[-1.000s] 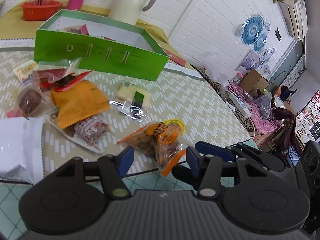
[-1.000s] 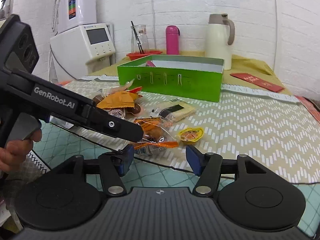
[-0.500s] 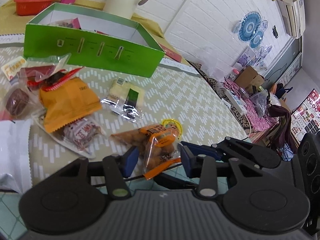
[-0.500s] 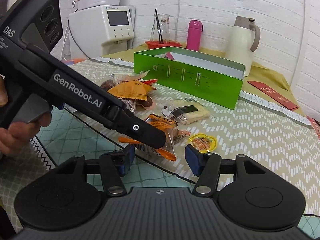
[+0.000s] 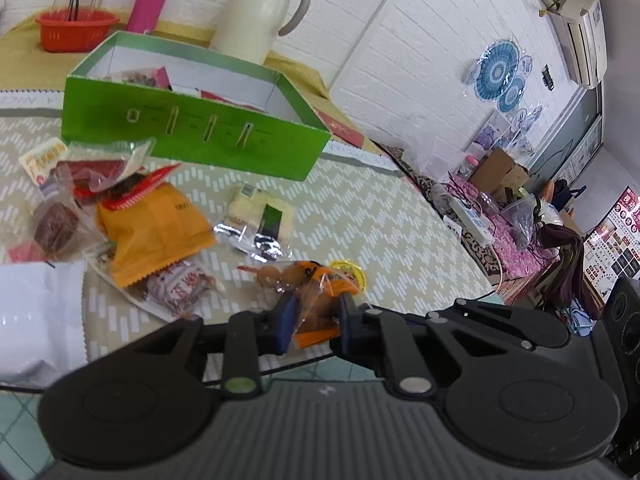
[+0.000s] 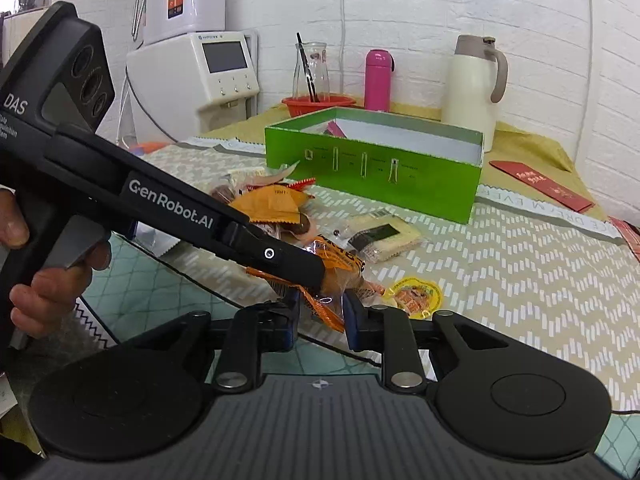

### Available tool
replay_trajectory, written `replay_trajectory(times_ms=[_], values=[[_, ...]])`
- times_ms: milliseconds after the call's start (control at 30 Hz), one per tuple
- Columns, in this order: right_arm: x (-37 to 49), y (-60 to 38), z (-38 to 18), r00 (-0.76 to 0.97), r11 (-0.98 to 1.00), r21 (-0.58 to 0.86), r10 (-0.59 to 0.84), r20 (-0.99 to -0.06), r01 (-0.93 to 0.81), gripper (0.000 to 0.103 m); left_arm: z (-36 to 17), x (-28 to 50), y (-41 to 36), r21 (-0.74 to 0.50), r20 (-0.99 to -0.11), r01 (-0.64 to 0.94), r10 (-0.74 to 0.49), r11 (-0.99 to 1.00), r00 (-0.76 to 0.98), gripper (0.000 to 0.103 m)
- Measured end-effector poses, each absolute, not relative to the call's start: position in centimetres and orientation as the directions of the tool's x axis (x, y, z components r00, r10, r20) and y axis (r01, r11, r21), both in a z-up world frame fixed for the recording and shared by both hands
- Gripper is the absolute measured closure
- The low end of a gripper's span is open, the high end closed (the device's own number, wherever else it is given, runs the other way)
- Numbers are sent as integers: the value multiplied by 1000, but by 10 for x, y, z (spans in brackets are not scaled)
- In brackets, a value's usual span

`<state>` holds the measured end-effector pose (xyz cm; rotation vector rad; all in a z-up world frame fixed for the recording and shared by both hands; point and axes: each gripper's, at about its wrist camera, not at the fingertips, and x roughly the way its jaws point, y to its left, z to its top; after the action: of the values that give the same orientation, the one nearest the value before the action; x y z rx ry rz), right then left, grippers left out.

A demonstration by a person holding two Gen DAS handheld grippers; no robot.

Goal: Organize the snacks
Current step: 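Carry the orange peanut packet into the green box and open the right gripper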

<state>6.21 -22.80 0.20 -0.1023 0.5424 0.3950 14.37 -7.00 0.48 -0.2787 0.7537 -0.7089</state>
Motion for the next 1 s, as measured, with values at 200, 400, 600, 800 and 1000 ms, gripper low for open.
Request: replay_trajectory(times_ms=[200, 400, 600, 800, 1000], values=[[66, -222, 29, 830, 922, -13, 342, -441, -387, 62, 41, 145, -63, -419, -472, 526, -673, 740, 570, 90], [87, -214, 49, 865, 924, -50, 335, -374, -380, 62, 66, 163, -55, -396, -415, 543, -672, 740, 613, 90], [119, -208, 59, 889, 923, -80, 335, -312, -376, 62, 81, 195, -47, -385, -381, 539, -660, 750, 647, 90], [155, -207, 59, 902, 924, -89, 336, -273, -371, 62, 88, 239, -44, -388, -382, 527, -652, 756, 655, 90], [192, -207, 50, 901, 929, -63, 335, -276, -364, 62, 80, 282, -48, -367, -405, 522, -637, 770, 656, 90]])
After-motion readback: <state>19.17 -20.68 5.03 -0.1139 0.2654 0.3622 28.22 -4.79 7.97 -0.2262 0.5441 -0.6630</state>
